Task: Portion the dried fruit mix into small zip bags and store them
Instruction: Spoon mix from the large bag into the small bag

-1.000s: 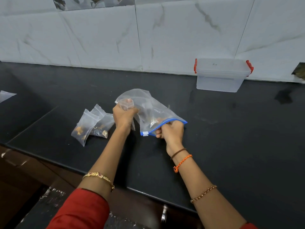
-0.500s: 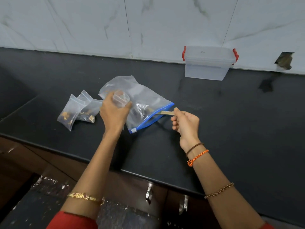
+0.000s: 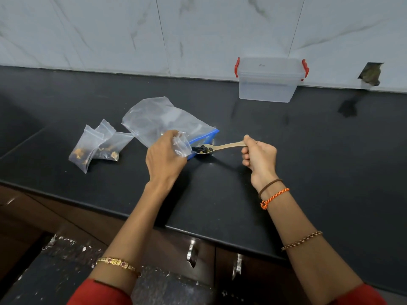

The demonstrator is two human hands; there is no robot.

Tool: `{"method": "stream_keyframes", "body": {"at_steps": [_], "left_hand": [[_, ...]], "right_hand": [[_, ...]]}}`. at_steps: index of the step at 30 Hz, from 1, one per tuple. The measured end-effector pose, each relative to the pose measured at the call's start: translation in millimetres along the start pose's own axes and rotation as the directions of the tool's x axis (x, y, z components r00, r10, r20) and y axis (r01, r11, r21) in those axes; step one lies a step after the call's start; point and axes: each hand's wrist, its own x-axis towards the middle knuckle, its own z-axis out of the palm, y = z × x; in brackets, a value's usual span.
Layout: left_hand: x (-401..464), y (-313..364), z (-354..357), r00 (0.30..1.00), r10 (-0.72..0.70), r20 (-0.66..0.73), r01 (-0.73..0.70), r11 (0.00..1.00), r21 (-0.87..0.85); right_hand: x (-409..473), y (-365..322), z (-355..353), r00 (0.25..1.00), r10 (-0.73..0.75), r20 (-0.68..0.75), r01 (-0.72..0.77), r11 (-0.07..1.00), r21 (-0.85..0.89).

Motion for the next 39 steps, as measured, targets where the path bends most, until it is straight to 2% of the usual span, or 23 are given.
{"method": "stream_keyframes", "body": {"at_steps": [8,13,20,28,32,35,39], "left_hand": [[0.7,-2.8,0.9,0.997,-0.052,0.055,0.054,0.998,-0.038],[-2.9,2.0,-5.4,0.994,-0.032,0.106,0.04,0.996,-0.075],[-5.9,27.5,-12.2,0.983,0.07,0.168,-0.04,0.984,-0.175],[-19.0,35.6,2.2,0.972,0.124,0.197,-0.061,0.953,-0.298],[-22.1,36.1,5.4,0.964,0.165,0.21,-0.06,0.9,-0.432],[-22.1,34.9,7.3,0.963,0.173,0.208,-0.06,0.886,-0.459],[-18.0,35.1,8.3,0.965,0.145,0.217,-0.029,0.886,-0.463]], "right_hand": [[3.6,-11.3,-14.1,0.999,-0.013,-0.033,0.013,1.0,-0.004],[0.4,-30.3,-20.3,0.998,-0.06,0.008,0.06,0.998,0.035],[-10.8,-72.4,-13.3,0.971,-0.215,0.108,0.217,0.976,-0.004],[-25.3,-55.4,6.7,0.929,-0.345,0.134,0.362,0.922,-0.134],[-34.7,-44.1,19.4,0.857,-0.482,0.181,0.515,0.814,-0.269],[-45.1,-39.0,21.5,0.79,-0.555,0.262,0.613,0.722,-0.321],[-51.0,-41.9,16.4,0.648,-0.651,0.395,0.761,0.533,-0.369]]}}
